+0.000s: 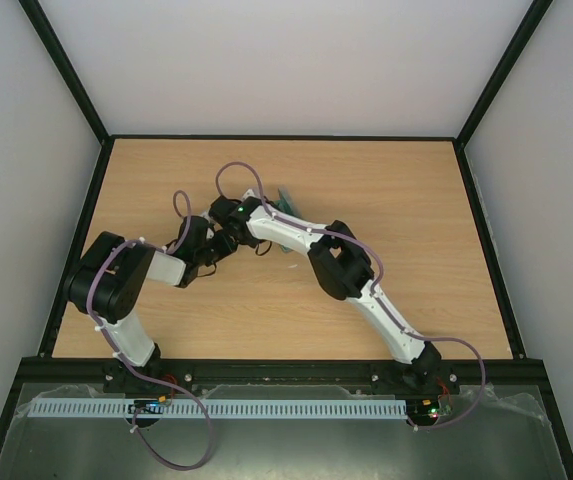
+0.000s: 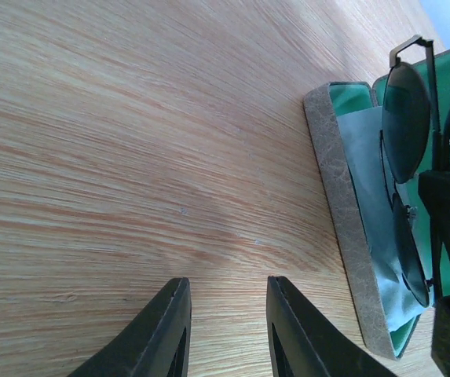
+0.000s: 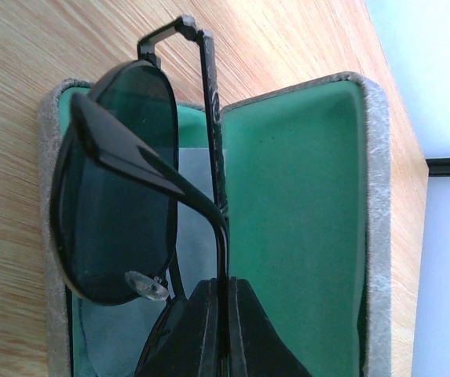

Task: Organize the sunglasses
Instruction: Place the sunglasses in the sunglasses case.

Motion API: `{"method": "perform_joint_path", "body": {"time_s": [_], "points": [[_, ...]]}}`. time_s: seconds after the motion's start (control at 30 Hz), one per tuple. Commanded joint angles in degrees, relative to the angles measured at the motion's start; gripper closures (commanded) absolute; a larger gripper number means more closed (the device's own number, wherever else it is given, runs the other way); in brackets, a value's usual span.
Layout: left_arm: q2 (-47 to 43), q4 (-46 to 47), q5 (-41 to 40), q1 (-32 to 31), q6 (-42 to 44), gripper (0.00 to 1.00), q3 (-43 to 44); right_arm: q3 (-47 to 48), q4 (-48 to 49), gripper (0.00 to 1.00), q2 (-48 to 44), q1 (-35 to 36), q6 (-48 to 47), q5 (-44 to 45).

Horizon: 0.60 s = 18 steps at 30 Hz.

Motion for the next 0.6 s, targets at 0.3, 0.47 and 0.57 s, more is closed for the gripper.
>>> {"method": "perform_joint_path", "body": {"time_s": [0.3, 0.47, 0.57], "points": [[-0.2, 1.4, 0.2, 0.9, 0.5, 0.7, -1.2, 2.1, -2.5, 0.84, 2.6, -0.1, -0.2, 1.9], [-0.4, 1.3, 0.3, 0.9, 0.6, 0.7, -1.2, 2.0, -3.0, 0.73, 1.1, 0.0, 0.7, 1.5], [-0.5, 1.2, 0.3, 0.9, 0.6, 0.7, -1.1, 1.6, -2.6, 0.72, -0.7, 0.2, 1.4, 0.4]]}}
